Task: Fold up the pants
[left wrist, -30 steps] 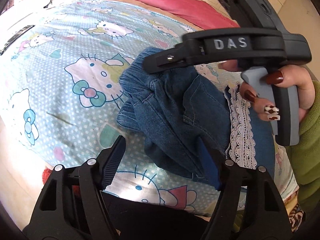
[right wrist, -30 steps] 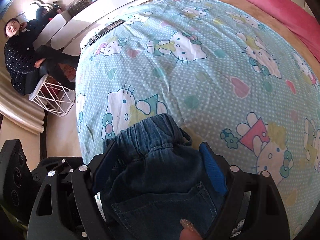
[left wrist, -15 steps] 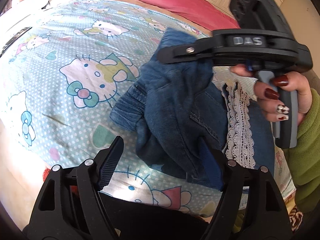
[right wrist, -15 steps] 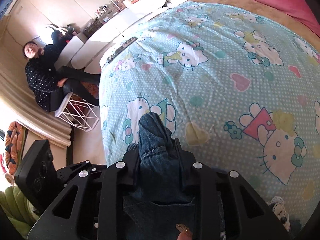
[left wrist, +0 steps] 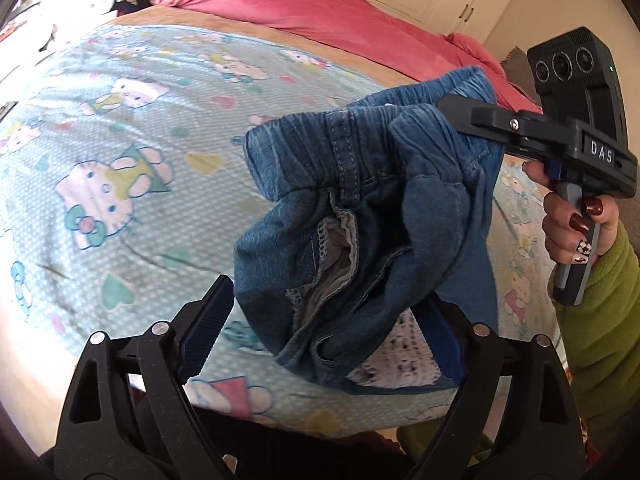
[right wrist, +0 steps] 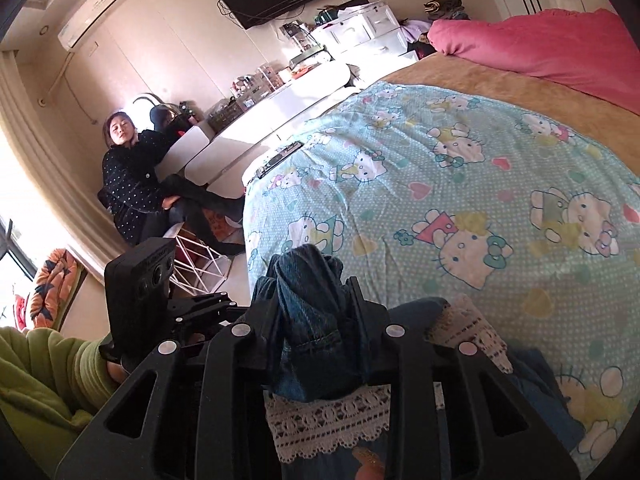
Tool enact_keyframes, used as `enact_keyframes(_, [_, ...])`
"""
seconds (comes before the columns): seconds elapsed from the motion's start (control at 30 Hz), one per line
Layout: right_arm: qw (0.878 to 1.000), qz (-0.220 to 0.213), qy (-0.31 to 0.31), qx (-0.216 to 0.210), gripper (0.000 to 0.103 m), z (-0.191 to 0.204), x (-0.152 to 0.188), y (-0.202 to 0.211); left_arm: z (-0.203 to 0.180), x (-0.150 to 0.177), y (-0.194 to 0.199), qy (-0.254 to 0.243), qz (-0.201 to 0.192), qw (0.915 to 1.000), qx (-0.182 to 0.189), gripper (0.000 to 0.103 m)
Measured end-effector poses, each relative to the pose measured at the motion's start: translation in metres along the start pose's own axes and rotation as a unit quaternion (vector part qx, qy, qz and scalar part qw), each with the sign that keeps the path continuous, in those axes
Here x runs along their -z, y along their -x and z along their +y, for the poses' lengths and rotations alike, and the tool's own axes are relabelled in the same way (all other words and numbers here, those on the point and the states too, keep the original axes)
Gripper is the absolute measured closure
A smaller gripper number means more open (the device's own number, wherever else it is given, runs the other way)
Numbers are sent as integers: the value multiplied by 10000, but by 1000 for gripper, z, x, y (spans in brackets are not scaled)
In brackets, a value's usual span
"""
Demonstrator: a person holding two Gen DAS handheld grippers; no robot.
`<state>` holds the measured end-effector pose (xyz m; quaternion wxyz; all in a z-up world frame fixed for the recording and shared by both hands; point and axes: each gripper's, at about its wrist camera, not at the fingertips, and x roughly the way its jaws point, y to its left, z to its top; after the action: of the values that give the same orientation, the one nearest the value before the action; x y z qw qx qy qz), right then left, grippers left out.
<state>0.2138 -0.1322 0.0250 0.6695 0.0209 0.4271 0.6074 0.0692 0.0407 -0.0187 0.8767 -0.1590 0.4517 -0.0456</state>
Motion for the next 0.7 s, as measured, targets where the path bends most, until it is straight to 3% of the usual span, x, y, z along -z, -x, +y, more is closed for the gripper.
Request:
enact_keyframes(0.07, [9999,-76,-54,54,76,-7,10,15,-10,-1,-6,-73,29,9998,168,21])
enact_keyframes(0.2, [9994,-84,-202,262,73,-20,35,32,-35,2,-11,-204,40,9961,855,22])
enact_keyframes(0.4, [9926,-276,-932,731,54,-52,78,67,-76,16,-17,-979,271,9853,1372,22])
enact_keyframes(0.5, [9850,-302,-1319,1069,48,-61,96,73,-89,24,-20,-1298,421,9786,1542,22])
enact_keyframes(0.6, [9780,-204,-1574,1353,34,-55,109,65,-98,30,-27,-1557,622,9751,1454,21])
enact_keyframes(0.7, [9756,-181,-1718,1352,30,-42,108,51,-103,36,-35,-1669,775,9739,1327,21])
